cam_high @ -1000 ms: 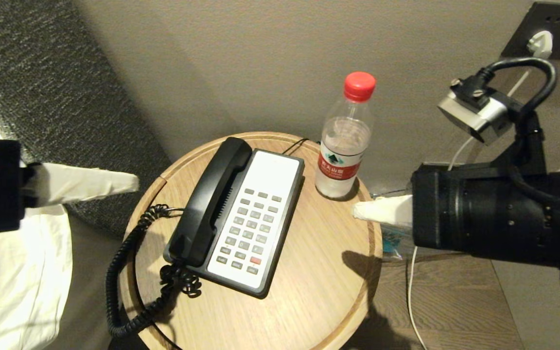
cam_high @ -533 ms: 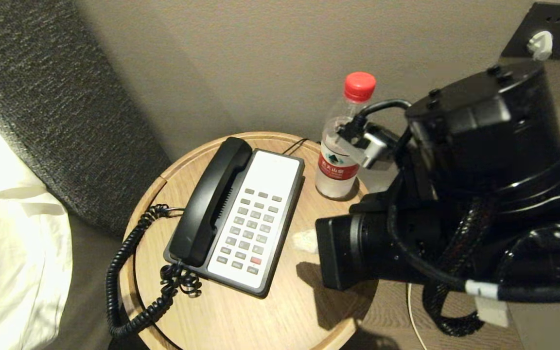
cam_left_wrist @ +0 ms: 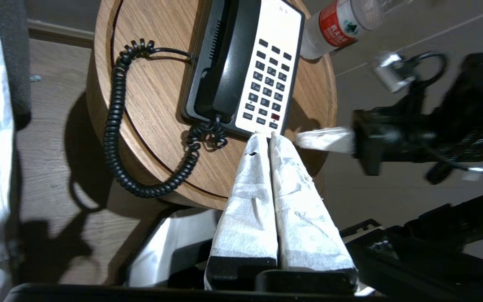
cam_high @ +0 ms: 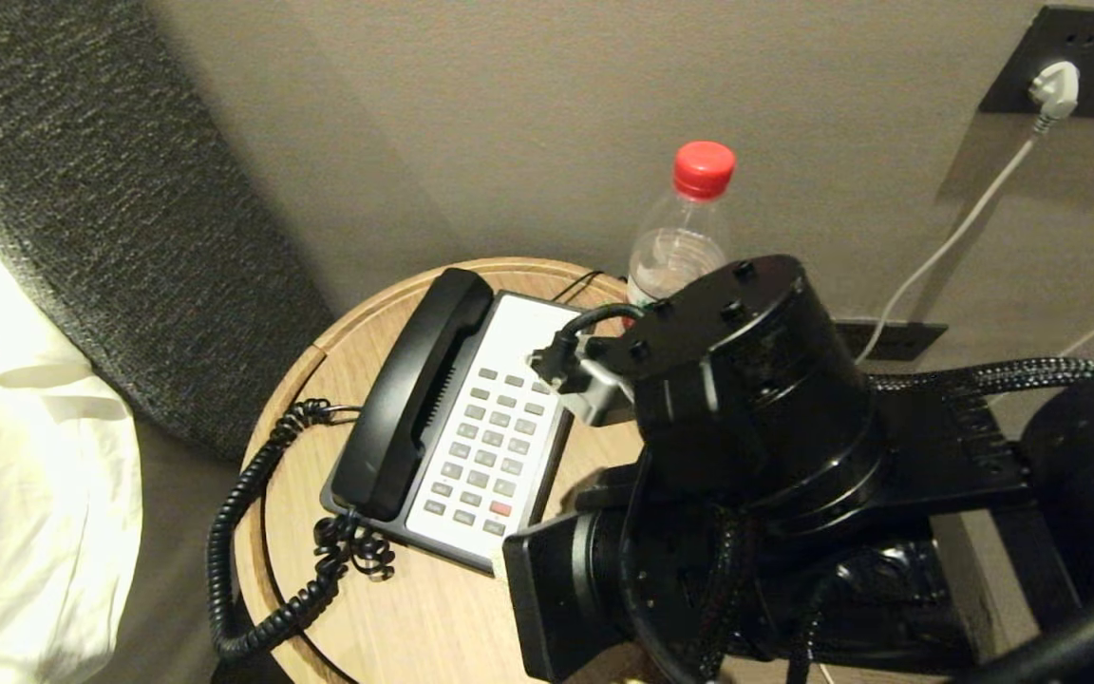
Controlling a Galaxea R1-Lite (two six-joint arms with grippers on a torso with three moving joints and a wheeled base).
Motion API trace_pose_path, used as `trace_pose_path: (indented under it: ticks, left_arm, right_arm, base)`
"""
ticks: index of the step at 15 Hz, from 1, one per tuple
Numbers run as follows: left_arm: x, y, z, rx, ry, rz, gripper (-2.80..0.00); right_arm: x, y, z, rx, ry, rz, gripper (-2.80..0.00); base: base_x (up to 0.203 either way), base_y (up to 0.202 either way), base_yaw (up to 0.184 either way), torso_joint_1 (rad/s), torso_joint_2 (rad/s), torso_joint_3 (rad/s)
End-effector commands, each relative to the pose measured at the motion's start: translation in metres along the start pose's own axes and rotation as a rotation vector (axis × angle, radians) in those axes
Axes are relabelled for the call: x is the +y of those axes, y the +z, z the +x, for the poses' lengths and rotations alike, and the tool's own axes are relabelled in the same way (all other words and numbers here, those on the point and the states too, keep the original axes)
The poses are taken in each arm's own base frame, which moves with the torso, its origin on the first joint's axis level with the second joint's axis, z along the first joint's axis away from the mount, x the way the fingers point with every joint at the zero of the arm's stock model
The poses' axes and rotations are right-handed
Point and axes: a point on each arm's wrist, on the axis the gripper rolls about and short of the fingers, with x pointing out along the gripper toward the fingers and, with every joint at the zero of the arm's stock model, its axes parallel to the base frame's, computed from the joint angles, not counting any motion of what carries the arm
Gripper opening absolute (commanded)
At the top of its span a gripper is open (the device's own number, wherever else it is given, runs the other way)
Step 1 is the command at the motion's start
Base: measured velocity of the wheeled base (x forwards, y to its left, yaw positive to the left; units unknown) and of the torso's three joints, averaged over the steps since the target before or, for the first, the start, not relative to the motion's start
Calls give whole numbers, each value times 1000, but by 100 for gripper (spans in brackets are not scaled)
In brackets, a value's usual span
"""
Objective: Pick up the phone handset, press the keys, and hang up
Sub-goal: End the call using the dial pad
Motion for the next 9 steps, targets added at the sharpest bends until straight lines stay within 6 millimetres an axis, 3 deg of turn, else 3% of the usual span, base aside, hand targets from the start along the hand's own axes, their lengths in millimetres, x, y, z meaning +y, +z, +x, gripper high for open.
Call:
trace_pose_path:
  ticks: [1, 9]
  left_arm:
    - [0, -1, -2, -3, -1, -10, -280]
    - [2, -5, -2, 5, -2, -11, -280]
  right_arm:
    - [-3, -2, 11, 20, -22, -1, -280]
    - [-14, 6, 14, 4, -37, -5, -280]
  base:
    - [0, 0, 0, 0, 0, 0]
    - [0, 0, 0, 0, 0, 0]
